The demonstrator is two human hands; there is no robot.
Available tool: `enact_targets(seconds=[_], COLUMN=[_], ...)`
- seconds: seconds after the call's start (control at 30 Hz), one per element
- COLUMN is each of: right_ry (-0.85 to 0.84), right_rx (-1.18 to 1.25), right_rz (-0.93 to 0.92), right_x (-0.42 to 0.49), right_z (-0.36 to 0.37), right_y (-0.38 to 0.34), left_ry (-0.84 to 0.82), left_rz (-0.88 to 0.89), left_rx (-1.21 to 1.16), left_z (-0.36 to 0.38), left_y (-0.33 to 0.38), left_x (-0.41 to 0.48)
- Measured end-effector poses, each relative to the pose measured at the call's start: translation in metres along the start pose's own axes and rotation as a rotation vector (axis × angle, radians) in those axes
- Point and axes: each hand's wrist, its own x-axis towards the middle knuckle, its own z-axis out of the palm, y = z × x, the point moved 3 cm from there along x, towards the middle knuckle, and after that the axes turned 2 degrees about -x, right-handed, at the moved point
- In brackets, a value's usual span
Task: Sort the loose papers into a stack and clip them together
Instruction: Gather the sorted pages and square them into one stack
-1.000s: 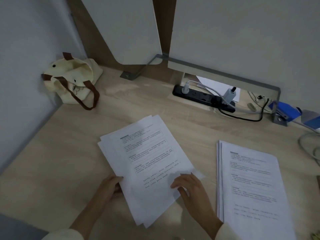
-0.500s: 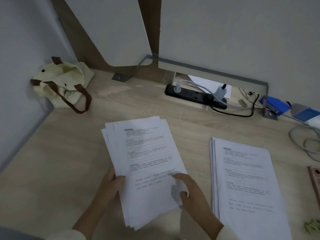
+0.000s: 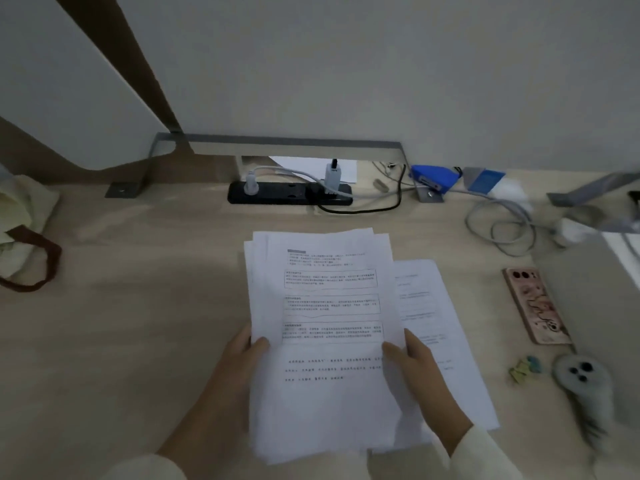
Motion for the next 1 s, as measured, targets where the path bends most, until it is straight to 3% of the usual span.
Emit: enact_targets(seconds=[0.23, 0.47, 0.6, 0.7, 0.77, 0.9, 1.0], right_ry=[0.18, 0.217, 0.17, 0.047, 0.052, -0.006, -0.05], right_rx=[-0.151, -0.496, -0.444, -0.125, -0.005, -0.009, 0.055], right_rz=[0.054, 0.176, 0.206, 0.248, 0.288, 0.345, 0.286], right_x=[0.008, 0.041, 0.053, 0.063, 0.071, 0.071, 0.065], right_z=[-0.093, -0.125, -0.129, -0.126, -0.124, -0.118, -0.11], right_y=[0.043, 0.078, 0.081, 0.08, 0.082, 0.079, 0.072], left_ry=[-0.151, 0.12, 0.17, 0.129, 0.092, 0.046, 0.074], left_rz=[-0.036, -0.008, -0.077, -0.085, -0.07, -0.154, -0.244], left_rx=[0.194, 0.378, 0.278, 0.162, 0.083, -0.019, -0.037], left_z=[0.102, 0.136, 0.134, 0.143, 0.147, 0.145, 0.139], left_y=[-0.009, -0.063, -0.094, -0.059, -0.042, -0.031, -0.032], left_x=[0.01, 0.043, 0.058, 0.039, 0.03, 0.018, 0.015])
